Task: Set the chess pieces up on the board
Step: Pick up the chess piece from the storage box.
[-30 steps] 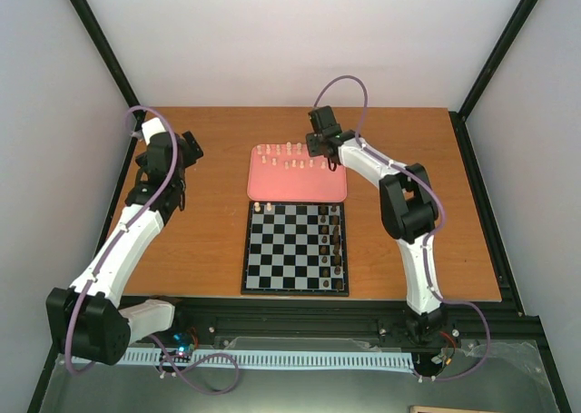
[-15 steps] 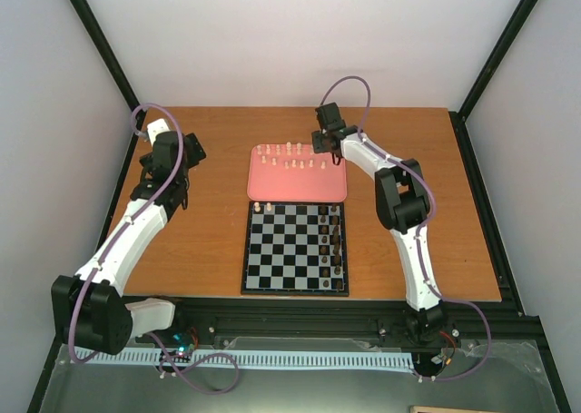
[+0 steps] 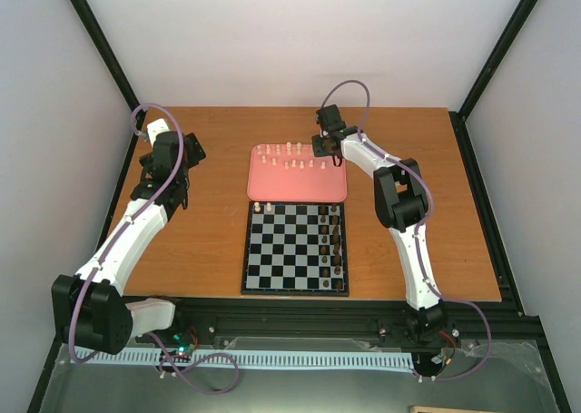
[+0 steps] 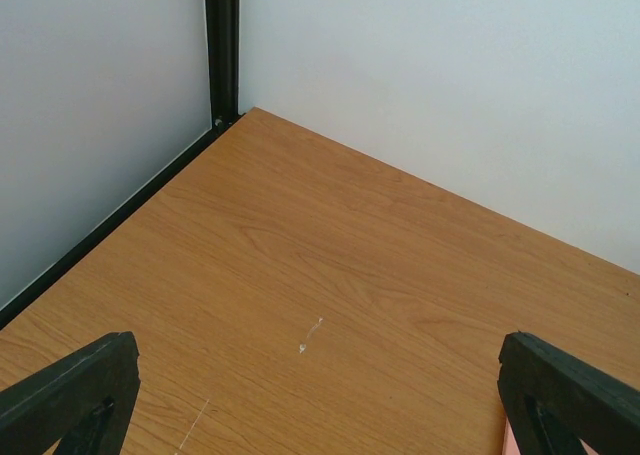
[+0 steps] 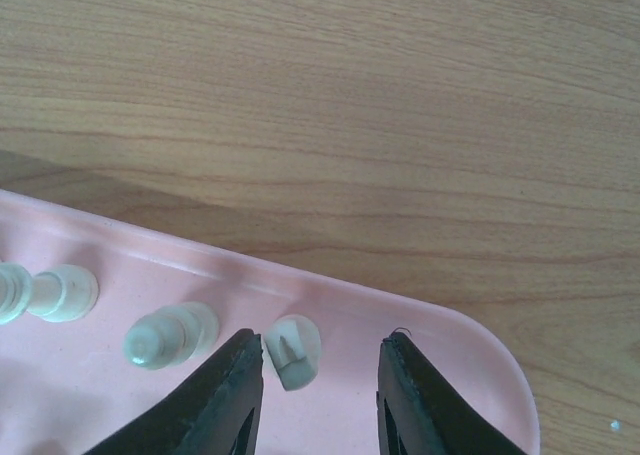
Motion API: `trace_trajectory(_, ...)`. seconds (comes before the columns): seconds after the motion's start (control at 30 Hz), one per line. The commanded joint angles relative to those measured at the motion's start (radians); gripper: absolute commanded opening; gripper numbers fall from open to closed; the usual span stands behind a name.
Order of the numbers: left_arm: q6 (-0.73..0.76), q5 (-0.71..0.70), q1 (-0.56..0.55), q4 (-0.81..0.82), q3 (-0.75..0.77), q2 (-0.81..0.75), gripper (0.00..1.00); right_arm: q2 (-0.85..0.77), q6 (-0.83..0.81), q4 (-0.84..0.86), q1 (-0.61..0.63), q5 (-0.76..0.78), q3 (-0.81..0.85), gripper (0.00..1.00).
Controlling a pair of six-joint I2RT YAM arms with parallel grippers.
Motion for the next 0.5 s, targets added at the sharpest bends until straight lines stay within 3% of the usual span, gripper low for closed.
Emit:
trace_trajectory(0.0,0.004,-0.009,-0.002,0.022,0.032,-0.001,1.00,0.030,-0.013,-0.013,-0.007,-0.008,0.036,0.33)
trace_trajectory(0.2,0.006,-0.013,-0.002,0.022,0.034,0.000,1.00,0.062,-0.020,-0.048,-0.009,-0.011,0.099,0.30)
trace_trajectory(0.47,0.006,-0.013,-0.002,0.021,0.034,0.005,1.00,0.073,-0.017,-0.059,-0.011,-0.020,0.108,0.14)
